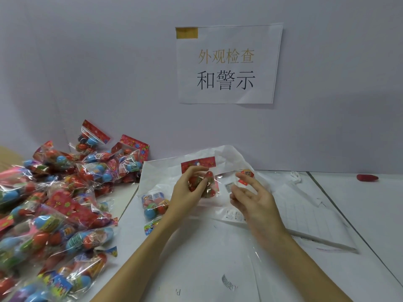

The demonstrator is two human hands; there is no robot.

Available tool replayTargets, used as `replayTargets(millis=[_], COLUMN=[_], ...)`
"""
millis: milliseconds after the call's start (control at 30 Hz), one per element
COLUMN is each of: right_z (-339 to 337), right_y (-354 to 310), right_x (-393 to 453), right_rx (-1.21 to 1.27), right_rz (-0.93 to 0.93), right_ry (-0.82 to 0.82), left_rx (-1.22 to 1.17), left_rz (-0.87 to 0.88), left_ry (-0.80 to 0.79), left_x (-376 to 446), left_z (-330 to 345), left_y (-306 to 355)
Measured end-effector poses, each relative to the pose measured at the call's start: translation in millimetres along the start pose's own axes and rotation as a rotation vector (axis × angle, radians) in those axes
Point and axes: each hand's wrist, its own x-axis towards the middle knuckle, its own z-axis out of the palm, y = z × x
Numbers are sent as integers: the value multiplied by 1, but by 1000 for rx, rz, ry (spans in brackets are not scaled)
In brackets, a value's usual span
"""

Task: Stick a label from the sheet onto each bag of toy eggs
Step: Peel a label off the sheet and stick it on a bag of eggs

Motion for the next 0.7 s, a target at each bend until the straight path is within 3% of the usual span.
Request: replayTargets(millis=[167,300,400,700], right_z=[5,6,3,0], right_y=[-11,-19,-20,-15], right_x=[-2,-8,-10,-7], right_rx=[50,-200,-457,-469], right_rz=[-20,-235,-429,-361], right_ry=[67,77,60,25], left_rx=[-401,-364,-302,-387], left_rz=[-148,-107,-70,-74], left_ry=[-92,-191,-180,-118], left_x=[-1,-8,-12,-15], left_z=[0,10,16,15], left_y=[20,30,33,41])
